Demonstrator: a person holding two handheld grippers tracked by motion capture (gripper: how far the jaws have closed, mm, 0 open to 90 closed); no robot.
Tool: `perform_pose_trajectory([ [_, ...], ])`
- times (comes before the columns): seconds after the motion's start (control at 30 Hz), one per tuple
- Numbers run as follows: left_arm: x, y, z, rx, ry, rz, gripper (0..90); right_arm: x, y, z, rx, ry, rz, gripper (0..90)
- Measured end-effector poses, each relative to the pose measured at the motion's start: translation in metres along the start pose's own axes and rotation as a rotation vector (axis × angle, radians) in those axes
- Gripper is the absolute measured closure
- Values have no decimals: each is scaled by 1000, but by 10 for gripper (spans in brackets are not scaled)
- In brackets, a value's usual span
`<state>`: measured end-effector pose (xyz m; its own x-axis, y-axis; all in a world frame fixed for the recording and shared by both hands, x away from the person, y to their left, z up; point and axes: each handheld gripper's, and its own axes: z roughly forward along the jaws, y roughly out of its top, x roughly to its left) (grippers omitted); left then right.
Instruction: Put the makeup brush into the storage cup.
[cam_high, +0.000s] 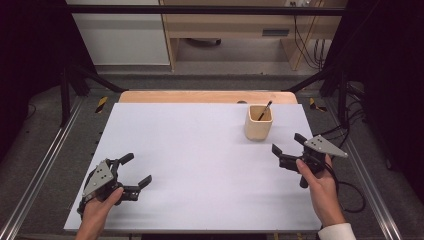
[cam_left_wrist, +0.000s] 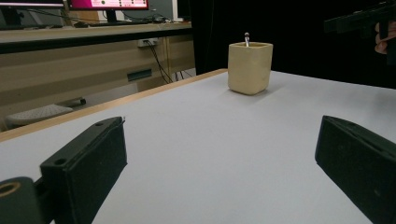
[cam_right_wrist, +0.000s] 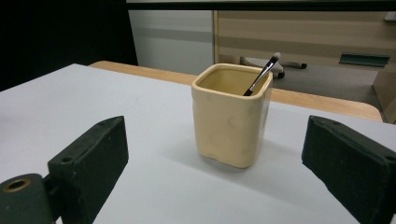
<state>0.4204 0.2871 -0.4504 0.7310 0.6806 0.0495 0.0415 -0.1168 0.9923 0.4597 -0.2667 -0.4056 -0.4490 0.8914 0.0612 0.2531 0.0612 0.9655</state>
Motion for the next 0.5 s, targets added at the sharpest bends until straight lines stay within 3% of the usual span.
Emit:
perform_pose_trajectory([
  [0.5, 0, 0, 0, 0, -1, 3, 16, 5, -13, -9, 7, -8, -20, 37],
])
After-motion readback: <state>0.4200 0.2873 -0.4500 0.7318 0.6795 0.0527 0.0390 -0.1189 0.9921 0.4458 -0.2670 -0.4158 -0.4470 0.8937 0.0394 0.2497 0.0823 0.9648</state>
